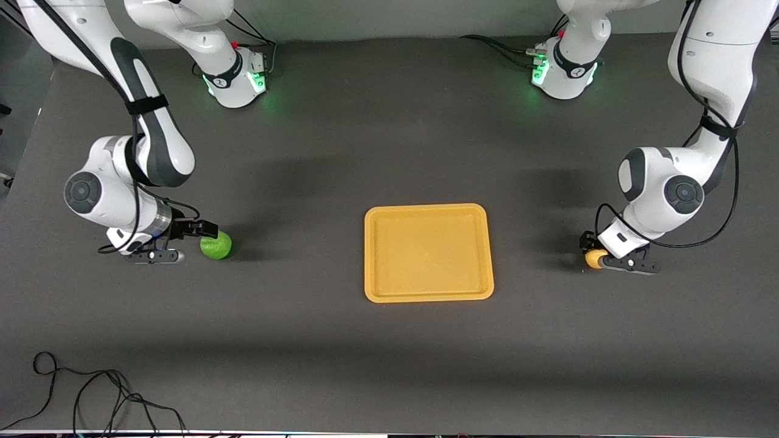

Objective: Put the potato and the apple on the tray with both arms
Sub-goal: 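Lower both grippers and close them on the potato and apple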

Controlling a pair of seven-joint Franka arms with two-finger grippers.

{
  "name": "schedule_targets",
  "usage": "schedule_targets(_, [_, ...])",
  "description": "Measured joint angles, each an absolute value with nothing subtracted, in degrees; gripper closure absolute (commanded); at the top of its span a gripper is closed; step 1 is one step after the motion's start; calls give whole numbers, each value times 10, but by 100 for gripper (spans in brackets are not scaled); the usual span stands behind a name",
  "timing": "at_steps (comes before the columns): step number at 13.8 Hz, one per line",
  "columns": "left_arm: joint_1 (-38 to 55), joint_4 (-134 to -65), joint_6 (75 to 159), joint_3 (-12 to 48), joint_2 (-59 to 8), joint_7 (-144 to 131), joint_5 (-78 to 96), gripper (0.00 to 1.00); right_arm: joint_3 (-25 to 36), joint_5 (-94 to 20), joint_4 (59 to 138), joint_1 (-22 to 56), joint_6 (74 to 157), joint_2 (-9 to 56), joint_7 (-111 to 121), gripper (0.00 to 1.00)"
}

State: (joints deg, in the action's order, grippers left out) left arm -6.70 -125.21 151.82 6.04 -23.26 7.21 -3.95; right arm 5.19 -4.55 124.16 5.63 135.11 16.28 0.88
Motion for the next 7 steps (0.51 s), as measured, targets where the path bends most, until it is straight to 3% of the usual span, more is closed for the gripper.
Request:
schedule_targets(3, [-67, -1242, 1469, 63, -200, 58, -38, 64, 52, -45, 1250, 57, 1388, 196, 10, 0])
schedule_targets(7, [-60, -1204, 1324, 105, -131, -37, -37, 70, 52, -45, 1252, 57, 1403, 213, 10, 0])
